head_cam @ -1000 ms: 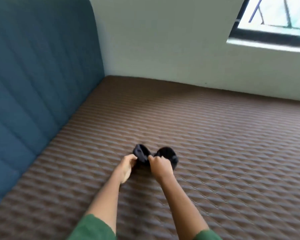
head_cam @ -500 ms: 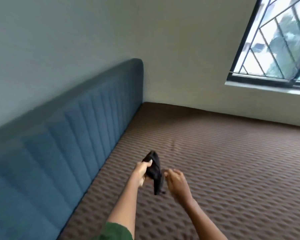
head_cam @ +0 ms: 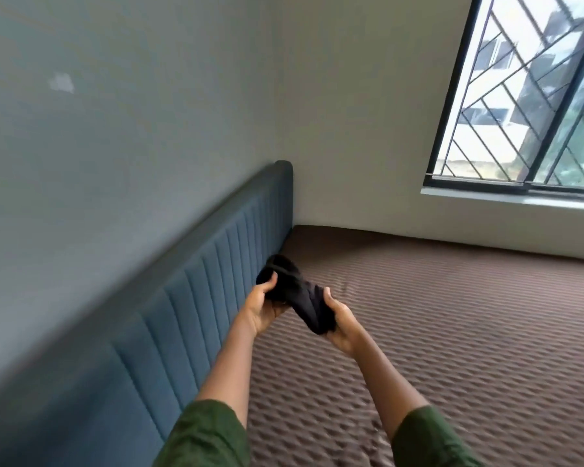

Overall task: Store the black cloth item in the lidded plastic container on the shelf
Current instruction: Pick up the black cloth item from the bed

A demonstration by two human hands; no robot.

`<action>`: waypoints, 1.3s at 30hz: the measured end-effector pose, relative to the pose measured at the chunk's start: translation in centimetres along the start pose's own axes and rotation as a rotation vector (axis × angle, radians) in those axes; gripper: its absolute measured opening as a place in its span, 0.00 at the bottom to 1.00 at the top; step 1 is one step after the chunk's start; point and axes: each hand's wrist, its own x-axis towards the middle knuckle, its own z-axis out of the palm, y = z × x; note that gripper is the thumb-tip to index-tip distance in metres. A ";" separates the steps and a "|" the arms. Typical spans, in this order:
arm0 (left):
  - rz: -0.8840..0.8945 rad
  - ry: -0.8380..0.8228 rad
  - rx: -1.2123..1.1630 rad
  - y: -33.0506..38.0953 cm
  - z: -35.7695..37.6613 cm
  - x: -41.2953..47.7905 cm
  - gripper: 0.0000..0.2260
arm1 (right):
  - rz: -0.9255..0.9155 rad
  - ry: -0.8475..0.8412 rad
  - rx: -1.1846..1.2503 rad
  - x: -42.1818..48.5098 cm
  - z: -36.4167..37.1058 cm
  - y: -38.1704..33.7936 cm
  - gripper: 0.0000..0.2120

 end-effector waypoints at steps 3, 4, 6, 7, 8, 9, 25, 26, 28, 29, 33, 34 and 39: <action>0.023 0.075 0.029 -0.5 -0.6 -3.2 0.16 | -0.152 0.154 -0.208 -1.4 0.4 0.2 0.14; 0.014 0.086 0.083 -0.5 -0.9 -4.2 0.16 | -0.186 0.204 -0.275 -1.8 0.3 0.2 0.15; 0.039 0.119 0.170 -0.3 -1.3 -6.1 0.16 | -0.240 0.247 -0.392 -2.9 0.2 -0.1 0.16; 0.053 0.148 0.191 -0.1 -1.3 -6.9 0.16 | -0.273 0.264 -0.443 -3.5 0.2 -0.3 0.16; 0.060 0.180 0.201 -0.1 -1.5 -7.5 0.17 | -0.288 0.280 -0.502 -4.2 0.3 -0.5 0.17; 0.060 0.203 0.211 -0.4 -1.6 -8.1 0.18 | -0.295 0.290 -0.566 -4.7 0.1 -0.6 0.19; 0.171 0.458 0.223 -3.0 -3.5 -15.1 0.18 | -0.050 -0.116 -0.468 -10.7 3.6 -1.0 0.19; 0.188 0.470 0.217 -2.9 -3.9 -15.5 0.16 | -0.007 -0.166 -0.443 -10.8 3.8 -1.1 0.16; 0.215 0.511 0.205 -2.8 -4.8 -16.3 0.12 | 0.068 -0.253 -0.363 -11.1 4.3 -1.1 0.10; 0.231 0.545 0.205 -2.7 -5.3 -16.8 0.11 | 0.084 -0.281 -0.335 -11.3 4.7 -1.0 0.10; 0.293 0.674 0.220 -2.1 -7.5 -18.7 0.11 | 0.007 -0.355 -0.417 -10.9 7.5 -0.3 0.16; 0.311 0.692 0.220 -1.9 -8.0 -19.2 0.11 | -0.009 -0.376 -0.442 -10.9 8.4 0.0 0.16; 0.386 0.795 0.203 0.0 -10.9 -22.8 0.04 | -0.048 -0.491 -0.562 -10.5 13.2 2.5 0.16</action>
